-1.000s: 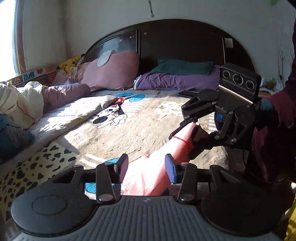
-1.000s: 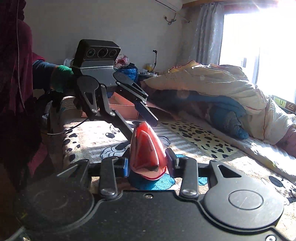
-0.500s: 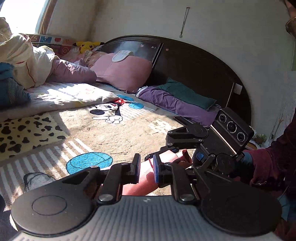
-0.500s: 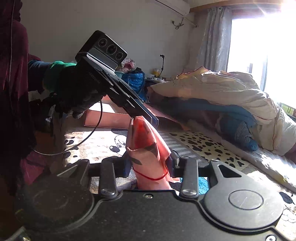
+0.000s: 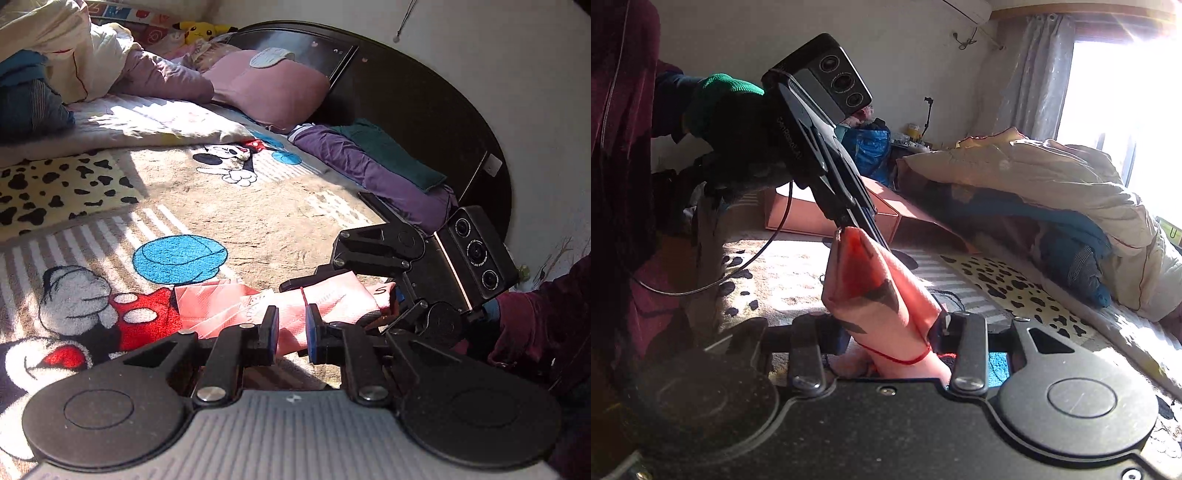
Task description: Fold shopping bag
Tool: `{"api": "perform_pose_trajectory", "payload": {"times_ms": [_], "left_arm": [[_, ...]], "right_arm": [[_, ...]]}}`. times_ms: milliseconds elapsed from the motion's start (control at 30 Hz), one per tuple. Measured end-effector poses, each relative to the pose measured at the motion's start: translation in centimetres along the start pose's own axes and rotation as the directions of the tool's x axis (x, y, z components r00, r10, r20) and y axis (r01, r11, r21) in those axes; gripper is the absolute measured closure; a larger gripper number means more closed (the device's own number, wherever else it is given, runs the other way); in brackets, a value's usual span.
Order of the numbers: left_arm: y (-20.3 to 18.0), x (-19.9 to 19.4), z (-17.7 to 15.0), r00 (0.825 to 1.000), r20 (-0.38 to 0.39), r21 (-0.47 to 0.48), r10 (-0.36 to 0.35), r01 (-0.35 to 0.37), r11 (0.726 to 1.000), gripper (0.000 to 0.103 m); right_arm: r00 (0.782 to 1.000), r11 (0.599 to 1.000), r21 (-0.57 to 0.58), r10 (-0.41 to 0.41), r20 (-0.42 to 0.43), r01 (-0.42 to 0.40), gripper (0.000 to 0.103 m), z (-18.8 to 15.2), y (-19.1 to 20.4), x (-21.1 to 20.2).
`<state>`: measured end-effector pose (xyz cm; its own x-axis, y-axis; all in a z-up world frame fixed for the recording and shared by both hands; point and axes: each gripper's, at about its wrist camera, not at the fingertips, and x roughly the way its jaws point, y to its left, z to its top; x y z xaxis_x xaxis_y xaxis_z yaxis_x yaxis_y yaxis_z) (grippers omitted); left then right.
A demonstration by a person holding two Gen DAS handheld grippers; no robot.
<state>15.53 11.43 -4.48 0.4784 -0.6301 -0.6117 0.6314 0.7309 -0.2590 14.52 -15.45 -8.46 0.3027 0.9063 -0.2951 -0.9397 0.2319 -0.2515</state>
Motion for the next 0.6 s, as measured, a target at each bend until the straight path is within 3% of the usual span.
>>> {"api": "perform_pose_trajectory", "payload": {"times_ms": [133,333,400,500,600], "left_arm": [[-1.1,0.3,0.1,0.994,-0.002,0.108,0.107,-0.107,0.988,0.090],[0.9,-3.0,0.6,0.984,0.166,-0.083,0.062,-0.048,0.995,0.089],[0.4,-2.3,0.8,0.991,0.119,-0.054,0.053,-0.046,0.997,0.090],[1.0,-0.9,0.4,0.998,0.056,-0.093,0.015,-0.010,0.996,0.090],[0.2,-0.6,0.9,0.996,-0.015,0.010,0.087,-0.087,0.996,0.090]], "right_arm": [[1.000,1.000,0.022,-0.006,0.013,0.005,0.062,-0.2,-0.6,0.7],[0.999,0.999,0.043,-0.018,0.050,0.016,0.062,0.0,-1.1,2.1],[0.998,0.999,0.046,-0.020,0.053,0.017,0.062,0.1,-1.1,2.2],[0.999,1.000,0.029,-0.012,0.038,0.011,0.060,-0.1,-0.6,2.7],[0.999,1.000,0.011,-0.013,0.031,0.013,0.060,-0.2,-0.1,3.0]]}}
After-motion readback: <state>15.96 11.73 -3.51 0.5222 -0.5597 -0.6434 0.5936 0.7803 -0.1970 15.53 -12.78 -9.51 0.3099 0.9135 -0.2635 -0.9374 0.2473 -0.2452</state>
